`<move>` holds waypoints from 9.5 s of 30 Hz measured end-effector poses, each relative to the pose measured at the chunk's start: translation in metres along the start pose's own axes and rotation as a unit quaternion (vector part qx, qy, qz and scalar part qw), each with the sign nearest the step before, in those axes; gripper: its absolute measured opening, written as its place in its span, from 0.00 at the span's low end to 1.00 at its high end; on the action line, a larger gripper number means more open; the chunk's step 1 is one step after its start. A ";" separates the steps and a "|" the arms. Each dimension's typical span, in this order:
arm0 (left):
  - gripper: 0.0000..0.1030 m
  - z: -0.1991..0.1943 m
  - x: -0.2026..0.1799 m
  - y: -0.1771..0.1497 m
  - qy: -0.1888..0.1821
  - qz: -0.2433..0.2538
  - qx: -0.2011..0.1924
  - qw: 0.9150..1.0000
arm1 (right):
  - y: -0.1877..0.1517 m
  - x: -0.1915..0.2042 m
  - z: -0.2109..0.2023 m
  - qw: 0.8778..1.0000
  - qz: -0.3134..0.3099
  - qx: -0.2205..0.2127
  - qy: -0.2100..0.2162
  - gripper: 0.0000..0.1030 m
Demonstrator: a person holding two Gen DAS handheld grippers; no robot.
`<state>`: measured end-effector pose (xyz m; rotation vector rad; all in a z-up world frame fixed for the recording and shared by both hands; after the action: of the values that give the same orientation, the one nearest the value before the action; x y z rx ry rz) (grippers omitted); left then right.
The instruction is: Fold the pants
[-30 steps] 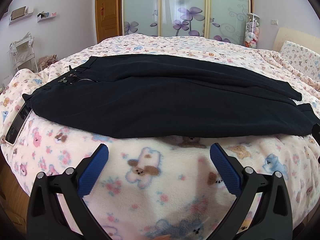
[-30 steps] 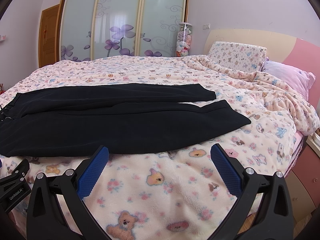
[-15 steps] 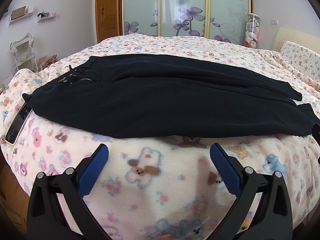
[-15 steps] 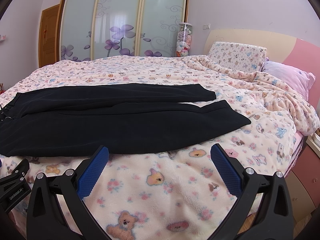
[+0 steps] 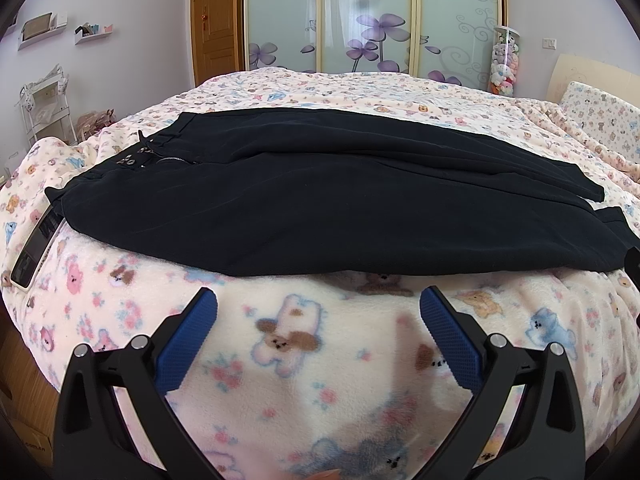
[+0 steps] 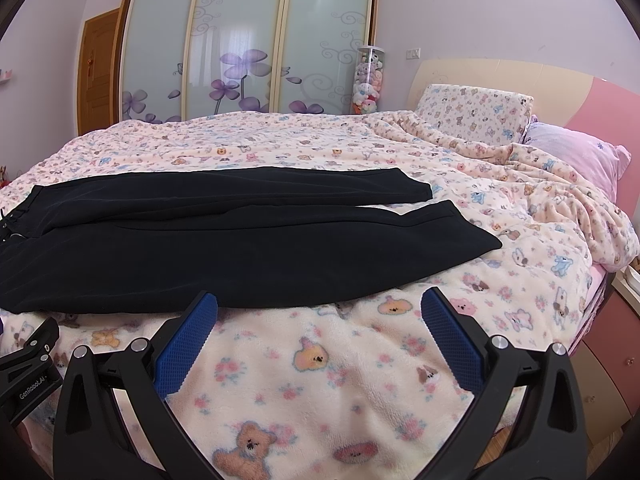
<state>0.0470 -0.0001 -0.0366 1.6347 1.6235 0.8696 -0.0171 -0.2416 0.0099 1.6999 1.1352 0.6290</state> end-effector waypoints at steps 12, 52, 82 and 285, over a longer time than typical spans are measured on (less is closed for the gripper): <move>0.98 0.004 -0.001 -0.005 0.001 -0.001 0.001 1.000 | 0.000 -0.001 0.000 1.000 0.001 0.000 0.001 0.99; 0.98 0.066 -0.066 0.102 0.009 -0.014 -0.088 0.996 | 0.180 -0.154 0.352 0.959 0.170 0.107 0.200 0.99; 0.98 0.122 -0.069 0.121 -0.070 -0.063 -0.038 0.995 | 0.152 -0.193 0.372 0.964 0.180 0.090 0.175 0.19; 0.73 0.041 0.085 0.077 -0.124 -0.213 -0.008 0.969 | -0.001 -0.258 0.184 0.855 0.481 0.171 0.091 0.15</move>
<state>0.1246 0.0839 0.0049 1.2543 1.6906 0.4382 0.0191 -0.5525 -0.0434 2.5581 0.4395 1.2693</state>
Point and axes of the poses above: each gripper's, at about its wrist camera, not at the fingertips, and z roughly the way its jaws point, x to its left, y to its top, the point moved 6 cm from there along z, roughly the way its jaws point, and after that the axes turned 4 degrees about -x, right-handed, at the moved point
